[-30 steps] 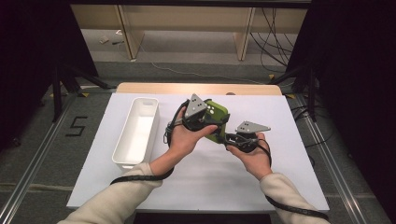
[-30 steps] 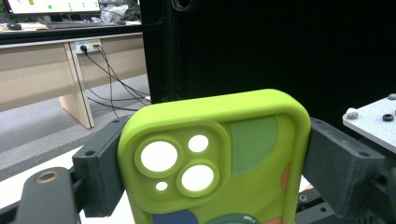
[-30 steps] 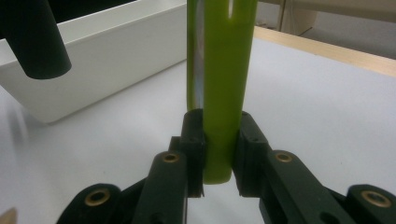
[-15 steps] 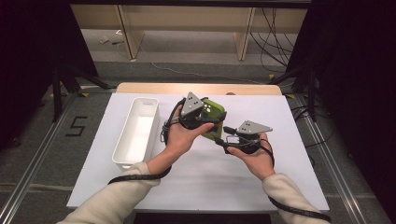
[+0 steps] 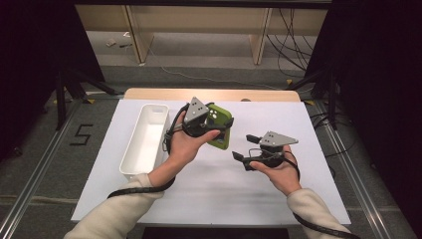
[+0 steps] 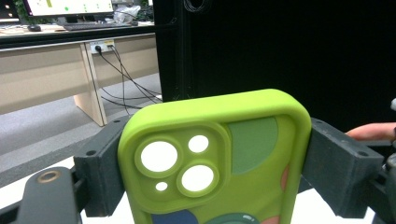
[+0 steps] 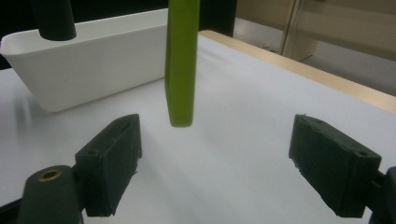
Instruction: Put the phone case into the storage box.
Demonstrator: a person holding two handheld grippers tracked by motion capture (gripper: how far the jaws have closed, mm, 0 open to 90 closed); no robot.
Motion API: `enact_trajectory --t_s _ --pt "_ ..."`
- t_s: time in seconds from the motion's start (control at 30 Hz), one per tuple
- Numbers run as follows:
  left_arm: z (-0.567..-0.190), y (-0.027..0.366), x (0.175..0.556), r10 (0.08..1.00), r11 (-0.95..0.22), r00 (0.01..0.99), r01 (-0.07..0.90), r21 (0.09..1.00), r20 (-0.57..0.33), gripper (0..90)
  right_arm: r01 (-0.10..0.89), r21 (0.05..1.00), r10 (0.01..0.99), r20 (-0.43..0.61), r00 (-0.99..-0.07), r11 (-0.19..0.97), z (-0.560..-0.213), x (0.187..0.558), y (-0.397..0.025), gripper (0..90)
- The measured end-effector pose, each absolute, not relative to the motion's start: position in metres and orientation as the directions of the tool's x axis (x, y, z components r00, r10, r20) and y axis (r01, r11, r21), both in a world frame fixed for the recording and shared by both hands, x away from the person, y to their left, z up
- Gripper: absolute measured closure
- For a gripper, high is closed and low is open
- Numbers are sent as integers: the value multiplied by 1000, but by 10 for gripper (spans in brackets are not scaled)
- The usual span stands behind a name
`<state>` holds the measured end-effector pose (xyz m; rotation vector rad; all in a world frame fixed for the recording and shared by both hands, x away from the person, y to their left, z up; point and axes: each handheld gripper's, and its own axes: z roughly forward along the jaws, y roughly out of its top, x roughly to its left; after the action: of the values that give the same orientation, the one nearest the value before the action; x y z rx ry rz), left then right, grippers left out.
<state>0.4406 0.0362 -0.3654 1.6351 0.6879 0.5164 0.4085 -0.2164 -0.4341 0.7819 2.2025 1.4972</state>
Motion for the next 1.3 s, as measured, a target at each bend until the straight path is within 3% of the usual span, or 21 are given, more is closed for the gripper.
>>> enact_trajectory --t_s 1.3 --pt "-359 67 440 724 -85 688 152 985 -44 166 225 954 699 24 -715 197 -430 383 -269 170"
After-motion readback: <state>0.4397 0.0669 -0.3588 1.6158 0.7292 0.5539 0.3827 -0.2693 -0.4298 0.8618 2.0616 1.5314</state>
